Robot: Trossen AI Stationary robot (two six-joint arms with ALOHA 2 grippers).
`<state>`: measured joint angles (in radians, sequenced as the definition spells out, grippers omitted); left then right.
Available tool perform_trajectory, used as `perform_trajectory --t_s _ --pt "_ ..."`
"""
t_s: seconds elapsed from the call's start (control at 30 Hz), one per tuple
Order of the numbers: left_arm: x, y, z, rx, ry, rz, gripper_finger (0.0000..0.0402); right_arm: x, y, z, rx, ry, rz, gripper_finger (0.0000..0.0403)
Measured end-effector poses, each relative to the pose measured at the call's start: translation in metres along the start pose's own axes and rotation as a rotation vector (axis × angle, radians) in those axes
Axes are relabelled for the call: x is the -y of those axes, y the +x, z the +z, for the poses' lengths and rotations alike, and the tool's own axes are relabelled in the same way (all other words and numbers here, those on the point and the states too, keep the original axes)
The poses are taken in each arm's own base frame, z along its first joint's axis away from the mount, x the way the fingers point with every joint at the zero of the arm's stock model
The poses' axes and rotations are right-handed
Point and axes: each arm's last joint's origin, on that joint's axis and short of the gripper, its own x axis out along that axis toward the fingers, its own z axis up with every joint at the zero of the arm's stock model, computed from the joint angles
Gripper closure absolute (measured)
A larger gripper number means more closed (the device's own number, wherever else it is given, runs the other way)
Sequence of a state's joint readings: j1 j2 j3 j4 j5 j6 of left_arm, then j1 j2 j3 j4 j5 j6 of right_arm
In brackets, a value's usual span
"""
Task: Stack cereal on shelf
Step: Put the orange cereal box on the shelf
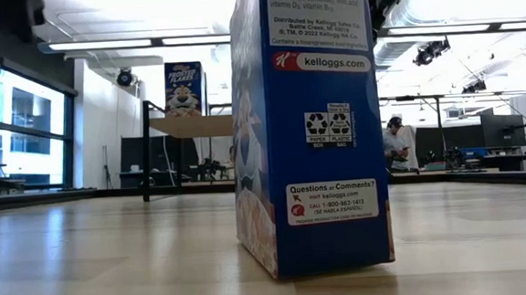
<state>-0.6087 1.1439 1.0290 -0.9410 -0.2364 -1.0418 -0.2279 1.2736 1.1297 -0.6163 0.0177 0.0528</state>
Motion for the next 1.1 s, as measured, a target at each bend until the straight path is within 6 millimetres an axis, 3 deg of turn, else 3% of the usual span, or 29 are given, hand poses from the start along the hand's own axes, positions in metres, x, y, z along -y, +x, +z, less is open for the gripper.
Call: perform_trajectory --t_s 0.4,1.1 --pt "0.027 0.028 -0.034 -0.192 0.001 0.032 0.0147 0.000 0.000 0.000 0.000 0.000 0.000 0.0192" --pt "0.051 0.034 -0.066 -0.201 -0.021 -0.017 0.0147 0.000 0.012 -0.003 -0.053 -0.008 0.000 0.0192"
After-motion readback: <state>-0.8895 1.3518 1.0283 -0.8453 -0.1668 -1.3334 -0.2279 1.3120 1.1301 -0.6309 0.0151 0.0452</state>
